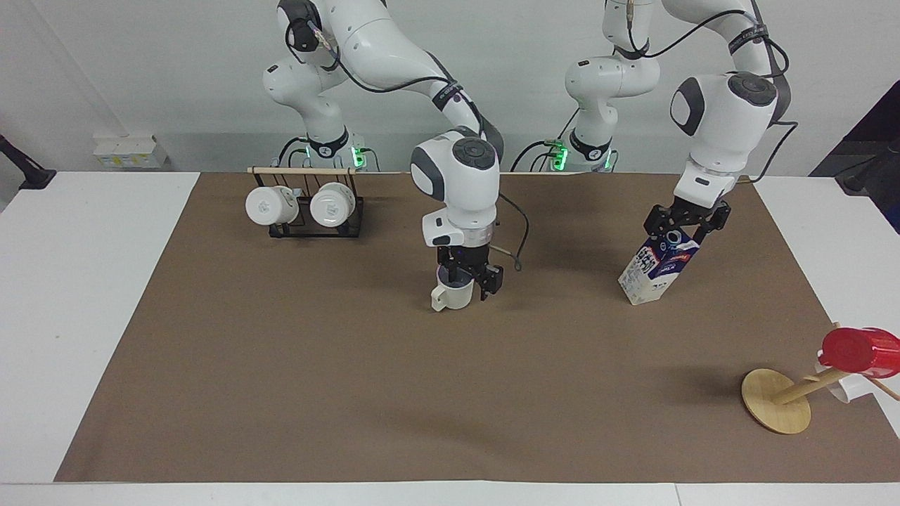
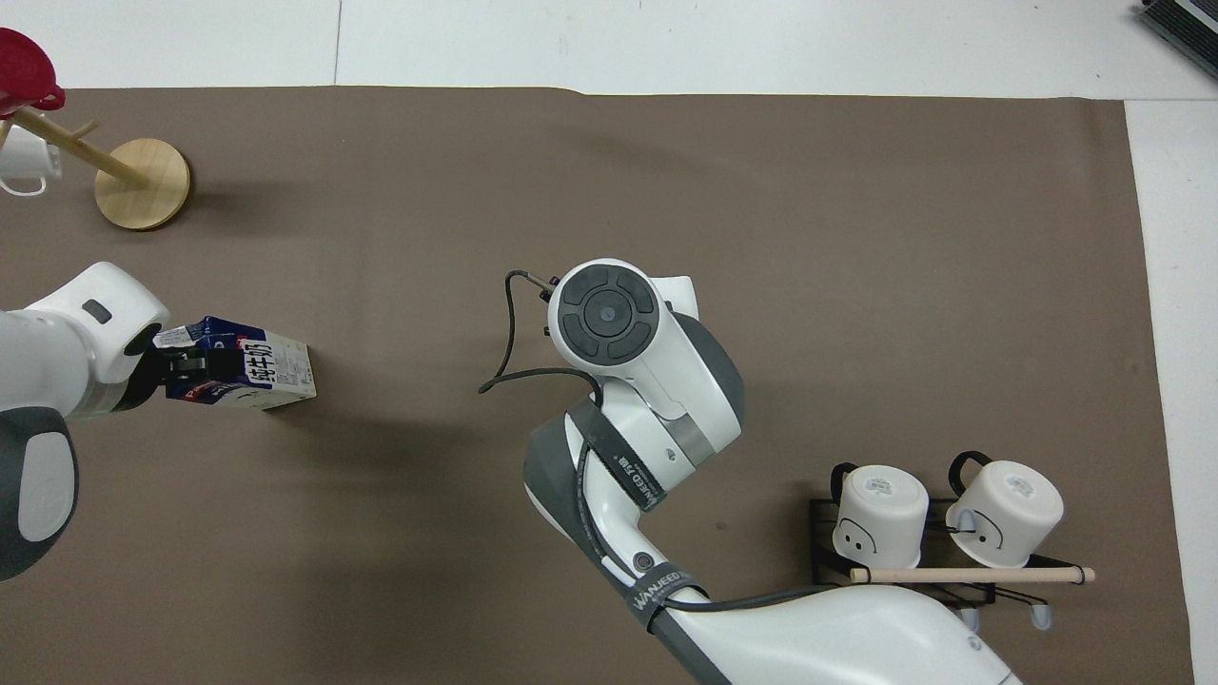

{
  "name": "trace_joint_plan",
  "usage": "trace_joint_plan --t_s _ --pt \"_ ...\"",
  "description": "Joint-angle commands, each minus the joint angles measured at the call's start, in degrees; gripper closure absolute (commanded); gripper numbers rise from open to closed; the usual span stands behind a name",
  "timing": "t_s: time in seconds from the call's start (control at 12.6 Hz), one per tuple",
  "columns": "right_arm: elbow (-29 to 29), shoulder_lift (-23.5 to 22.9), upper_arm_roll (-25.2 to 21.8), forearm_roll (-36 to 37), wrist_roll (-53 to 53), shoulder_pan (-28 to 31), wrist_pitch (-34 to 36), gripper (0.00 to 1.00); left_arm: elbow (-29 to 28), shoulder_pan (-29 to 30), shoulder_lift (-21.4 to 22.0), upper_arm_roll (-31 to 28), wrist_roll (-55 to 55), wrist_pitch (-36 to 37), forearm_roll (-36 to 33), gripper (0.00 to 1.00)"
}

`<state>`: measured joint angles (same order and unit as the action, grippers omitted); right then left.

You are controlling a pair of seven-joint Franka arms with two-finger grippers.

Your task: Place cup and milk on table

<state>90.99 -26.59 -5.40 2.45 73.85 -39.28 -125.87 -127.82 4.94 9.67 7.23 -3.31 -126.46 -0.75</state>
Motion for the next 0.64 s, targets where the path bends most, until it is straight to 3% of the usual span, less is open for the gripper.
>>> trace_joint_plan --t_s 0.0,0.24,0.56 --pt "0.7 5.0 0.6 -0.5 -2.5 2.2 1.4 0.0 -0.9 0.5 0.7 0.4 0.4 -1.2 -0.9 0.22" --pt "0.6 10.1 0.6 -6.0 -8.3 4.6 5.6 0.0 -0.7 0.2 0.7 0.4 -0.5 -0.6 -0.8 0.45" --pt "0.7 14.2 0.5 -6.1 -23.7 10.4 12.1 0.0 1.1 -0.4 -0.3 0.5 -2.7 -0.3 -0.6 0.51"
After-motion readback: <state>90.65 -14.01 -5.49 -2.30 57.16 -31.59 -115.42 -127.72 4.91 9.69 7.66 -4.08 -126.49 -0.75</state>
